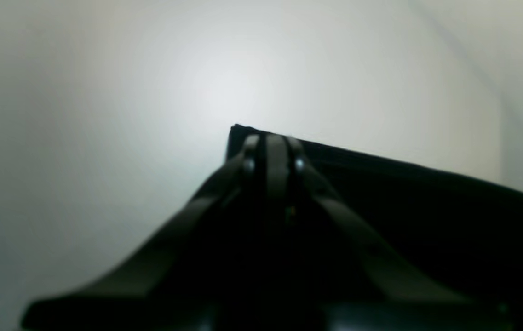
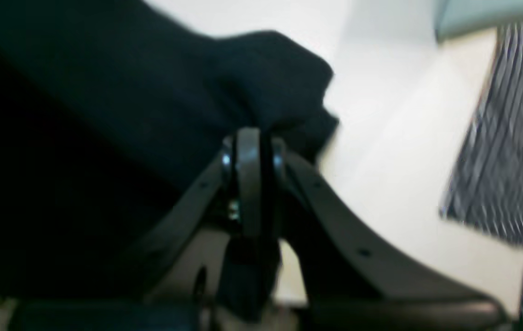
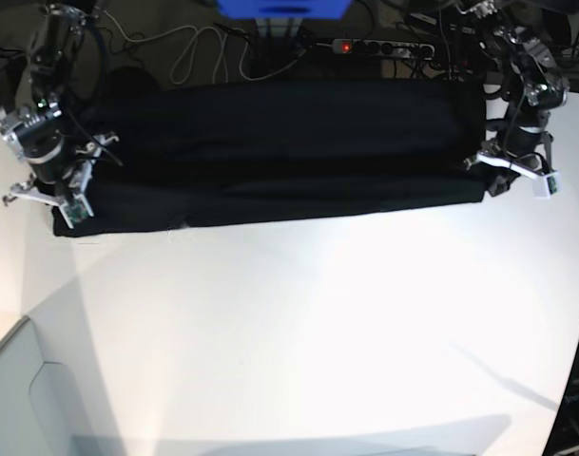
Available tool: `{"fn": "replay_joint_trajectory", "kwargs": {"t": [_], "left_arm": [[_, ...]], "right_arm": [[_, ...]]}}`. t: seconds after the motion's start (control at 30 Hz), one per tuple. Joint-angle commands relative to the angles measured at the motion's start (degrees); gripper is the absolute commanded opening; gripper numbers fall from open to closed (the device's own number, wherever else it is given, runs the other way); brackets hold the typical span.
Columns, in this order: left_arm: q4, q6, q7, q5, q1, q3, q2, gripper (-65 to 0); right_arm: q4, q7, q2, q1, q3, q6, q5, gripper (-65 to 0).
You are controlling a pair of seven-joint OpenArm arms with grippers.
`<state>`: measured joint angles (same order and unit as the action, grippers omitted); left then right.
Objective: Fold the T-shirt properly
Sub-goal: 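Hold the folded strip with both grippers and straighten it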
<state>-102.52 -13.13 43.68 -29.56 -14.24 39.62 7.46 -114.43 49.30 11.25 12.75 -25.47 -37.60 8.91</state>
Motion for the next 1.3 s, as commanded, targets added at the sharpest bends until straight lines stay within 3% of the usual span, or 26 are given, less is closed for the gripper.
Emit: {"fn": "replay_joint_trajectory", "kwargs": {"t": [0.0,0.17,0.4,0.67,1.27], "left_arm": [[-0.9,-0.3,-1.4,-0.5,-0.1,0.3,0.8,-65.0],[-1.0,-0.3,-1.4,-0.5,-0.7,0.3,0.9,-65.0],[-0.4,-0.3,-1.4,-0.3,-2.3,0.4,1.2,-65.0],[-0.3,-0.3,-1.4,-0.5,-1.9,6.1,0.8,-65.0],[5.4,-0.4,-0.8,-0.6,-2.4,6.2,-0.7,-65.0]], "right_arm": [[-1.1,-1.1,0.6,-0.2,-1.5,-2.4,-0.2,-64.8],[-1.1,-1.1,0.5,1.3,-5.3,-2.4,0.0,-64.8],[-1.0,-1.1,0.5,5.0,-5.0,-2.4,-0.2,-64.8],[-0.6,-1.1,-1.2,6.4,-4.8,-2.4,-0.2,-64.7],[6.5,-4.4,-0.7,7.1,-2.4,-2.4,0.1,-64.5]]}}
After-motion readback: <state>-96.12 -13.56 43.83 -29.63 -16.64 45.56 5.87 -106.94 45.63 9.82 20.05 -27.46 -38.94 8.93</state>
